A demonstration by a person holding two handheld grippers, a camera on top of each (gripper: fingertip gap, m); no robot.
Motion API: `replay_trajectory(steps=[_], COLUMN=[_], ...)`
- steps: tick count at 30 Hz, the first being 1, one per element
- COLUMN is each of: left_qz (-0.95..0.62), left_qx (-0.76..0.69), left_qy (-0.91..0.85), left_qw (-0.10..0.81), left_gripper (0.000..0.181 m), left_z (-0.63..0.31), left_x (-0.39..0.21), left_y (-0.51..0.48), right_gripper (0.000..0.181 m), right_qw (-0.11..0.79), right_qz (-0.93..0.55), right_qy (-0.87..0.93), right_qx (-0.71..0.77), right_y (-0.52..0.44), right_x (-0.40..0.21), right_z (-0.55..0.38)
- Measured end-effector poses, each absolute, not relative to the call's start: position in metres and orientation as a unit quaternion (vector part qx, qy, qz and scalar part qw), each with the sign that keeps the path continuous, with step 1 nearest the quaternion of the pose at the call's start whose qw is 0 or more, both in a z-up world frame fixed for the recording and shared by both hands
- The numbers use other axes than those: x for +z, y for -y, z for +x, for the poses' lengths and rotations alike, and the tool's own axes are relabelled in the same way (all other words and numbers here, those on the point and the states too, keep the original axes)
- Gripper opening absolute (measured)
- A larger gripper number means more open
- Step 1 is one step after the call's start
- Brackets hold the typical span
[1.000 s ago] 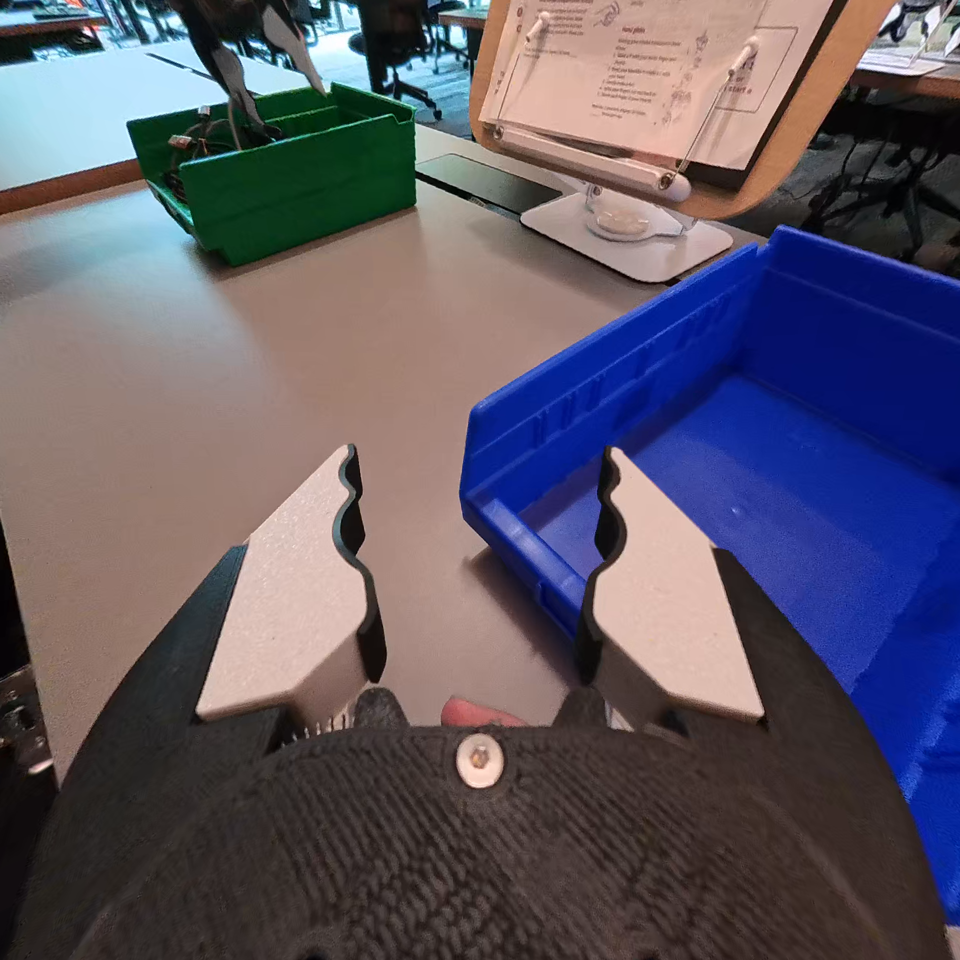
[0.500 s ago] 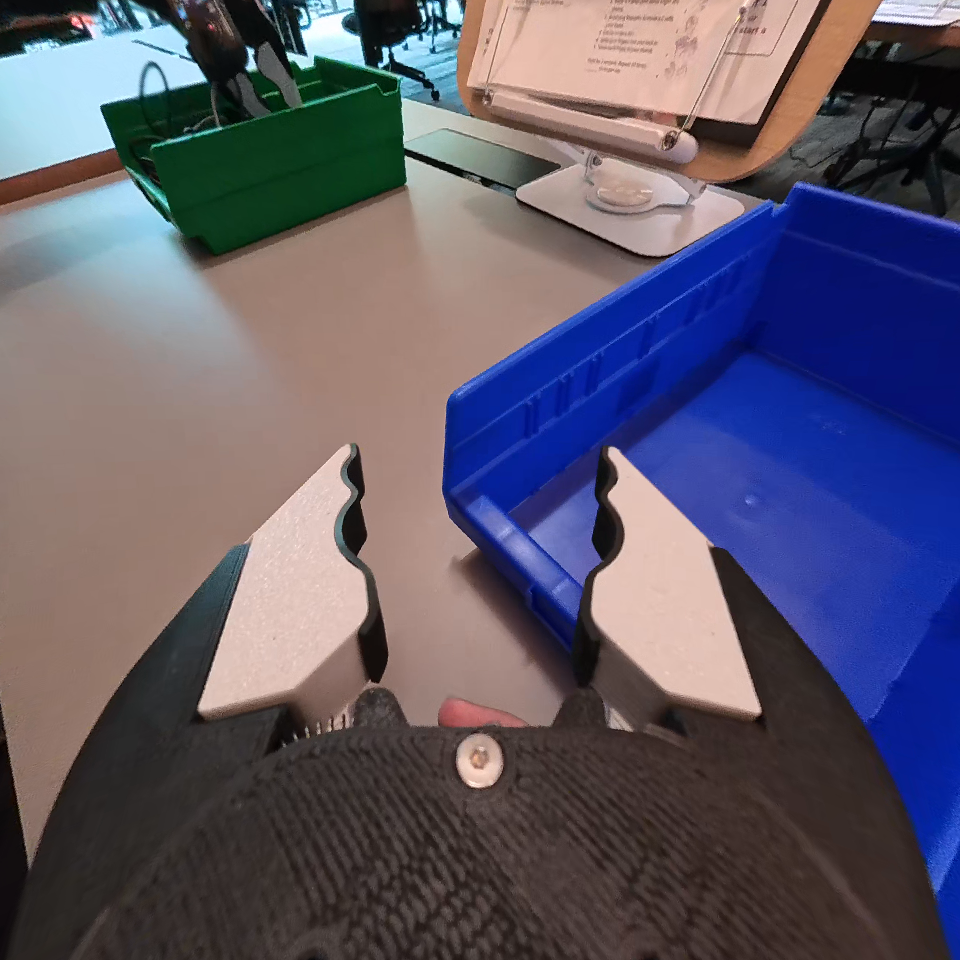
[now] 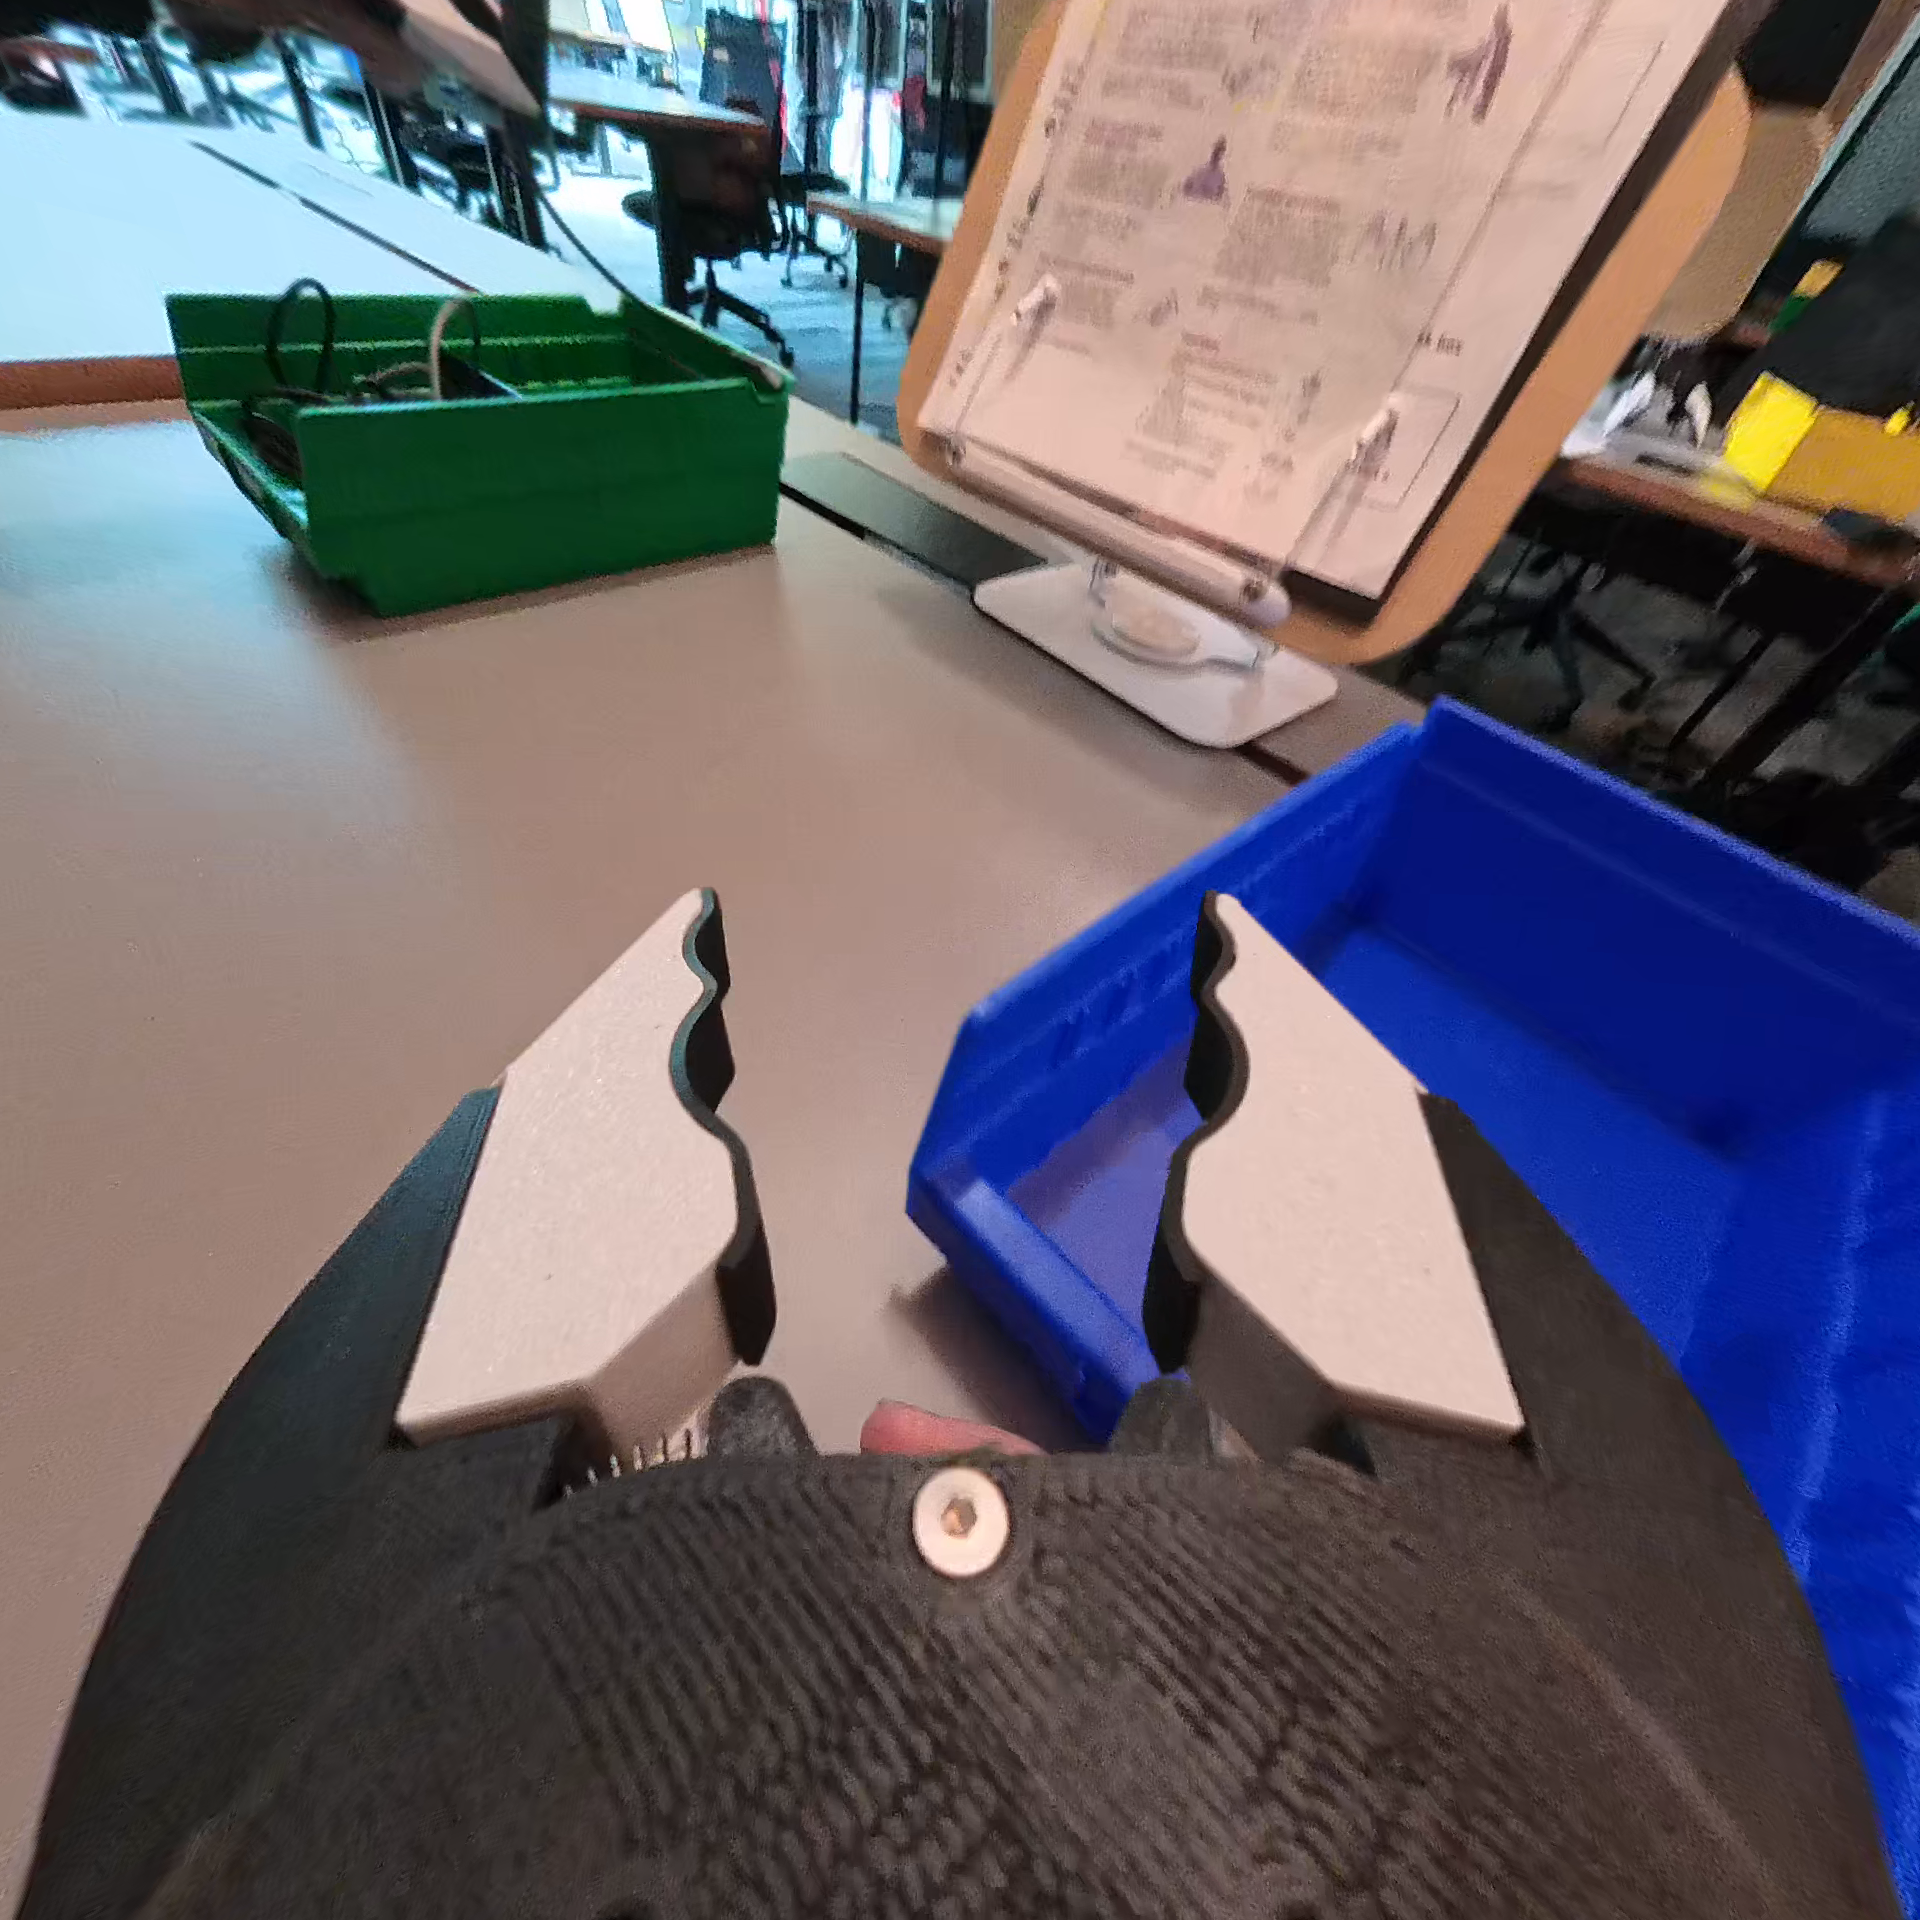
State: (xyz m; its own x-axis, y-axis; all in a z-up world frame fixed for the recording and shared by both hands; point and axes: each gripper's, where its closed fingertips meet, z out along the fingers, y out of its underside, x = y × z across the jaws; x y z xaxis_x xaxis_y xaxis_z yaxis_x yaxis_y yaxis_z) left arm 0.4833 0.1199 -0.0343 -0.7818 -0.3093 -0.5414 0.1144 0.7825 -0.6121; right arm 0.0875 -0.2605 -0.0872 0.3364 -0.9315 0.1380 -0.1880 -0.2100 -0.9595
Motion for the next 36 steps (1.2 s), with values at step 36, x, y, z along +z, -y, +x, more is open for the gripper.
replay_trajectory(steps=[36], left_qz=[-0.342], left_qx=[-0.656], left_qy=[-0.476], left_qw=[-0.475], left_gripper=[0.006], left_z=[0.122], left_x=[-0.091], left_y=[0.081], right_gripper=[0.024], right_qw=[0.543], right_qz=[-0.641], right_qy=[-0.192], right_qx=[-0.507], right_y=[0.064], right_x=[-0.105], right_z=[0.131])
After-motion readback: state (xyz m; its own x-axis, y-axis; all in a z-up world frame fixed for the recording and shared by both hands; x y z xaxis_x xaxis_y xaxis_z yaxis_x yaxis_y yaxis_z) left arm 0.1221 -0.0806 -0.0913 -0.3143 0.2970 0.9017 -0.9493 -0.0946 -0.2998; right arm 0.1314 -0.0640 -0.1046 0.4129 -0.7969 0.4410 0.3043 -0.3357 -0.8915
